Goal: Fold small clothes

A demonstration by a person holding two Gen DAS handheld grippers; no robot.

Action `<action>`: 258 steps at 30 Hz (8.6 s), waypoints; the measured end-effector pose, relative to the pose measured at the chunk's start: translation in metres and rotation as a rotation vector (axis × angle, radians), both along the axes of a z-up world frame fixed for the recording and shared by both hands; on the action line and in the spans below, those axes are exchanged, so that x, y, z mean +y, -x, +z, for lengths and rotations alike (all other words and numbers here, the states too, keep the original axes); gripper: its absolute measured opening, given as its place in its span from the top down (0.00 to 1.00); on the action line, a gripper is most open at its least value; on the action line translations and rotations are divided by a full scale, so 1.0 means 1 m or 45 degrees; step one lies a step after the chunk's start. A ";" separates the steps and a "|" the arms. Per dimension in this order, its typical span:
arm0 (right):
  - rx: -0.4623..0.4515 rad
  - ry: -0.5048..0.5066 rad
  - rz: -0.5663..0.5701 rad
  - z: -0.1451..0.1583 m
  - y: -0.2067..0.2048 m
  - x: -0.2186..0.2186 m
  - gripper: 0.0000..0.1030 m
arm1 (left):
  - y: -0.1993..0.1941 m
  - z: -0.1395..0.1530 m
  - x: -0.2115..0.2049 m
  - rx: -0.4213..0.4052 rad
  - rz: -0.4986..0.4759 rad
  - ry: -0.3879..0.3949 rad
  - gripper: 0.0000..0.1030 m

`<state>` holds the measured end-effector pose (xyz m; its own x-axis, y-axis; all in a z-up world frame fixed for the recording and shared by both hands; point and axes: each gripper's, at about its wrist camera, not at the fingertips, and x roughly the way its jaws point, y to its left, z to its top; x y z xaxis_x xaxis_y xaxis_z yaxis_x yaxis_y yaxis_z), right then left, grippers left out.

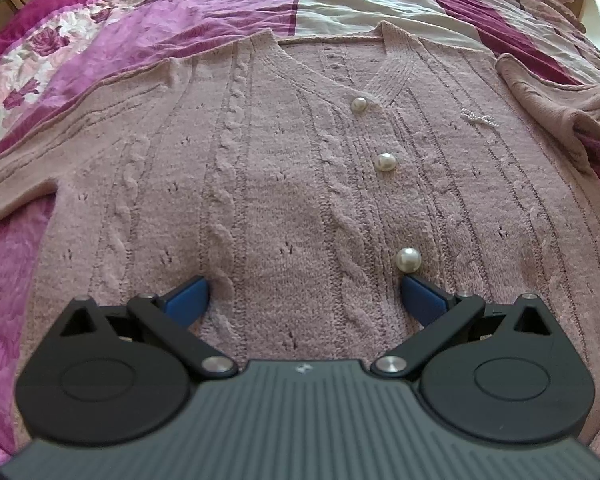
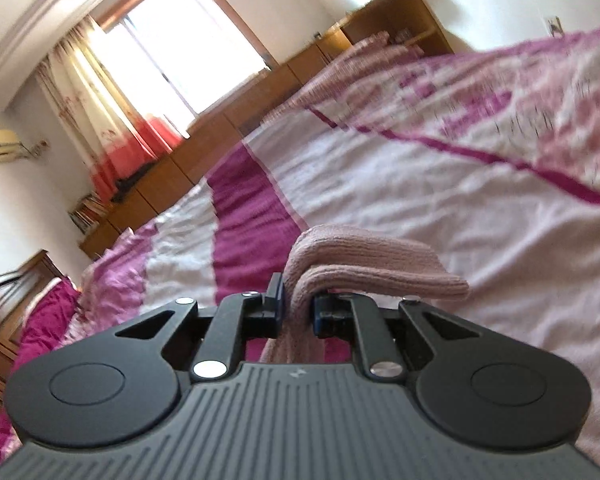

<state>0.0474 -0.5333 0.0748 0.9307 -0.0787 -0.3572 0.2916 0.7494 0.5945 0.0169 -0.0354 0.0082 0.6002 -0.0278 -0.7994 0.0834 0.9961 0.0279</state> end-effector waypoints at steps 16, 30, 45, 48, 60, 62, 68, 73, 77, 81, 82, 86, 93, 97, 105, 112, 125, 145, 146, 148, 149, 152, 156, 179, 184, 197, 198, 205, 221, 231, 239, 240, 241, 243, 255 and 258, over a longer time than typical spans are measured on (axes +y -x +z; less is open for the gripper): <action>-0.101 0.047 -0.015 0.092 0.026 0.025 0.86 | 0.008 0.037 0.020 -0.106 0.000 0.043 0.00; -0.100 0.003 0.191 0.129 -0.009 0.137 0.86 | 0.008 0.068 0.067 -0.179 0.111 0.011 0.00; -0.077 -0.034 0.376 0.124 -0.058 0.305 0.86 | 0.015 0.079 0.129 -0.217 0.285 0.027 0.00; -0.036 -0.029 0.419 0.108 -0.067 0.337 0.86 | 0.017 0.080 0.137 -0.218 0.309 0.031 0.00; 0.118 -0.041 0.540 0.035 -0.096 0.390 0.86 | 0.026 0.090 0.158 -0.278 0.358 -0.026 0.00; 0.135 -0.023 0.559 0.028 -0.099 0.396 0.86 | 0.026 0.091 0.162 -0.281 0.366 -0.031 0.00; 0.205 0.001 0.630 0.003 -0.103 0.417 0.86 | 0.028 0.097 0.170 -0.299 0.381 -0.044 0.00; 0.321 0.058 0.732 -0.020 -0.108 0.443 0.81 | 0.028 0.096 0.173 -0.300 0.391 -0.042 0.00; 0.349 0.100 0.824 -0.030 -0.104 0.459 0.59 | 0.026 0.092 0.172 -0.286 0.380 -0.044 0.00; 0.317 0.117 0.886 -0.027 -0.094 0.467 0.32 | 0.023 0.089 0.170 -0.279 0.374 -0.042 0.00; 0.309 0.122 0.901 -0.025 -0.091 0.467 0.31 | 0.022 0.089 0.170 -0.278 0.373 -0.039 0.00; 0.284 0.138 0.927 -0.011 -0.076 0.454 0.29 | 0.018 0.090 0.164 -0.285 0.347 -0.035 0.00; 0.270 0.087 0.796 0.004 -0.042 0.392 0.20 | 0.006 0.093 0.145 -0.307 0.277 -0.021 0.00; 0.268 0.111 0.675 0.007 -0.025 0.353 0.19 | -0.003 0.094 0.127 -0.317 0.225 -0.023 0.00; 0.322 0.194 0.444 -0.005 -0.005 0.295 0.19 | -0.025 0.092 0.092 -0.341 0.123 -0.047 0.00; 0.357 0.240 0.401 -0.029 -0.001 0.279 0.19 | -0.043 0.079 0.064 -0.328 0.056 -0.061 0.00; 0.349 0.332 0.374 -0.062 -0.009 0.294 0.18 | -0.078 0.056 0.028 -0.339 -0.042 -0.097 0.05; 0.306 0.483 0.374 -0.077 -0.007 0.314 0.06 | -0.120 0.013 -0.029 -0.395 -0.280 -0.335 0.87; 0.305 0.484 0.375 -0.077 -0.007 0.314 0.06 | -0.122 0.013 -0.026 -0.385 -0.259 -0.320 0.90; 0.304 0.486 0.378 -0.078 -0.007 0.314 0.05 | -0.123 0.019 -0.014 -0.381 -0.210 -0.232 0.91; 0.303 0.486 0.378 -0.078 -0.007 0.314 0.05 | -0.122 0.022 -0.008 -0.386 -0.174 -0.190 0.91; 0.303 0.487 0.379 -0.078 -0.007 0.314 0.04 | -0.119 0.032 0.011 -0.414 -0.043 -0.124 0.91; 0.303 0.490 0.382 -0.078 -0.008 0.314 0.04 | -0.117 0.038 0.038 -0.376 0.121 -0.028 0.87; 0.317 0.401 0.398 -0.065 0.000 0.304 0.02 | -0.093 0.034 0.116 -0.173 0.348 -0.065 0.68; 0.272 0.130 0.403 -0.053 0.023 0.284 0.03 | -0.092 0.033 0.123 -0.166 0.362 -0.039 0.68; 0.279 -0.252 0.245 -0.077 0.000 0.238 0.86 | -0.096 0.032 0.116 -0.191 0.364 -0.016 0.68; 0.276 -0.276 0.217 -0.078 0.001 0.234 0.88 | -0.096 0.032 0.116 -0.191 0.361 -0.019 0.68; 0.261 -0.213 0.188 -0.075 0.008 0.221 0.88 | -0.101 0.020 0.109 -0.161 0.323 -0.089 0.68; 0.194 0.040 0.379 -0.019 -0.014 0.247 0.61 | -0.101 0.031 0.110 -0.215 0.343 -0.060 0.67; 0.309 0.157 0.249 -0.071 -0.086 0.220 0.64 | -0.115 0.014 0.106 -0.169 0.335 -0.133 0.68; 0.297 0.174 0.255 -0.054 -0.071 0.220 0.62 | -0.112 0.018 0.108 -0.179 0.321 -0.133 0.68; 0.277 0.174 0.269 -0.050 -0.063 0.223 0.62 | -0.111 0.018 0.108 -0.178 0.315 -0.127 0.68; 0.263 0.179 0.286 -0.045 -0.052 0.226 0.62 | -0.111 0.018 0.109 -0.175 0.314 -0.125 0.68; 0.247 0.190 0.325 -0.038 -0.032 0.232 0.62 | -0.112 0.017 0.110 -0.170 0.318 -0.122 0.68; 0.303 0.276 0.362 -0.059 0.000 0.243 0.61 | -0.106 0.023 0.116 -0.145 0.333 -0.136 0.59; 0.296 0.270 0.346 -0.050 0.004 0.245 0.49 | -0.097 0.036 0.129 -0.158 0.357 -0.126 0.55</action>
<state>0.0436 -0.2887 0.0244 0.8240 0.0642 -0.5630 0.1748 0.9163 0.3604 0.1135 0.0937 0.0445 0.6669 0.2263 -0.7100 -0.2040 0.9718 0.1182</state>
